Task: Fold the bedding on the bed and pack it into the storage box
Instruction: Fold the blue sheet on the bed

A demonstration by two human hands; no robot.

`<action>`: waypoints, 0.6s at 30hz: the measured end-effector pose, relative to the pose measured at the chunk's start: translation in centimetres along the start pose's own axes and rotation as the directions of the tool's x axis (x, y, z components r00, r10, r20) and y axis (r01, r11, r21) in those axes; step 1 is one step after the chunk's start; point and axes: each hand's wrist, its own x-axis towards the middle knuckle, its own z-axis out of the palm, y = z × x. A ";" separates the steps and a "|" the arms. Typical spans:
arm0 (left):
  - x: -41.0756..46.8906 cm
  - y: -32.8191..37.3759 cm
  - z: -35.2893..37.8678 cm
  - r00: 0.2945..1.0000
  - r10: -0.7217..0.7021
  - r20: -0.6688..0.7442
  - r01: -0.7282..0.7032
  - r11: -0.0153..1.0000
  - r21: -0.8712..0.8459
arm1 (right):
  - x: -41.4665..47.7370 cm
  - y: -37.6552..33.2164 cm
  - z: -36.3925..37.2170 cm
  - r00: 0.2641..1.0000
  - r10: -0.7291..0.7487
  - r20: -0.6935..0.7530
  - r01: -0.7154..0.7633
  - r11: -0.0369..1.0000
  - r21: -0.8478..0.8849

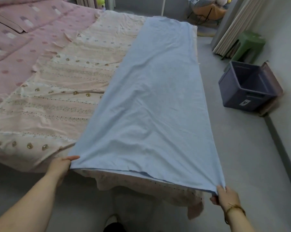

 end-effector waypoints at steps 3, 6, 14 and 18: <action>-0.6 0.1 1.3 0.999 0.009 -0.031 -0.007 0.999 0.049 | 1.7 -0.3 -0.2 1.000 0.019 -0.002 -0.018 0.997 0.075; -1.1 -0.7 1.6 0.998 0.055 -0.012 -0.054 0.996 0.076 | 2.4 0.2 -0.5 0.997 0.058 0.044 -0.065 0.982 0.175; -2.9 3.6 1.6 0.990 0.054 0.129 -0.003 0.930 -0.369 | 3.5 -2.3 -2.5 0.991 0.005 0.137 -0.054 0.933 0.355; -2.5 6.3 3.1 0.984 0.134 0.117 -0.083 0.927 -0.367 | 5.5 -5.9 -2.1 0.988 -0.068 0.142 0.001 0.902 0.431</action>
